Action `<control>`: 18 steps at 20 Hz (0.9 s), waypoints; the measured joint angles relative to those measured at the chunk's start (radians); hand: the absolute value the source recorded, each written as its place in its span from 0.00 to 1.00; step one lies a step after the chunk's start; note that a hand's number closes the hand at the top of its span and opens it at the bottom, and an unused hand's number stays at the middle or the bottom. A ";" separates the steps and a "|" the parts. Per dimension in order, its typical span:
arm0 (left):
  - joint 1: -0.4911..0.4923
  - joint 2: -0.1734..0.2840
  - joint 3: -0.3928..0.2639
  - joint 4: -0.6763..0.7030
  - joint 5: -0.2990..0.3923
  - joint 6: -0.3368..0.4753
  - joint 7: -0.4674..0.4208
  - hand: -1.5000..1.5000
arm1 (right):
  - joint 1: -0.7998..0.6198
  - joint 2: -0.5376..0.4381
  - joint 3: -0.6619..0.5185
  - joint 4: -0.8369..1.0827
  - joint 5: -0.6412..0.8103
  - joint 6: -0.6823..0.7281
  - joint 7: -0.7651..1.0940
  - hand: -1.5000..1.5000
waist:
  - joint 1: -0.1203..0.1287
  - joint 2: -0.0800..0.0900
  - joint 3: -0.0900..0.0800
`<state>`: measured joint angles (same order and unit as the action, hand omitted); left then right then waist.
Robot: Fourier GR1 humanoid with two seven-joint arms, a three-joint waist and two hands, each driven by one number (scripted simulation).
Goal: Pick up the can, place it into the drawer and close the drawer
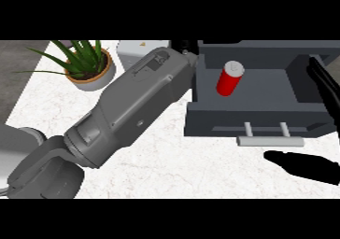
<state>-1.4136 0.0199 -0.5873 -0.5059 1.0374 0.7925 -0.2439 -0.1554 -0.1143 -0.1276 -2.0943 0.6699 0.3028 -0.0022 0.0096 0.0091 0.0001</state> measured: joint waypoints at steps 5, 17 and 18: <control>0.005 0.027 -0.002 -0.035 -0.026 0.012 0.044 0.00 | -0.114 -0.008 0.090 0.196 0.164 -0.083 -0.027 0.00 | 0.014 -0.005 0.000; 0.084 0.160 -0.006 -0.171 -0.085 0.011 0.139 0.00 | -0.375 -0.034 0.159 0.737 0.437 -0.295 -0.084 0.00 | 0.031 -0.007 0.000; 0.083 0.174 -0.002 -0.178 -0.090 0.009 0.149 0.00 | -0.394 -0.029 0.157 0.788 0.451 -0.318 -0.087 0.00 | 0.030 -0.006 0.000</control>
<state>-1.3310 0.1940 -0.5896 -0.6838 0.9476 0.8015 -0.0948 -0.5499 -0.1438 0.0297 -1.3064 1.1206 -0.0150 -0.0891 0.0397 0.0030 0.0001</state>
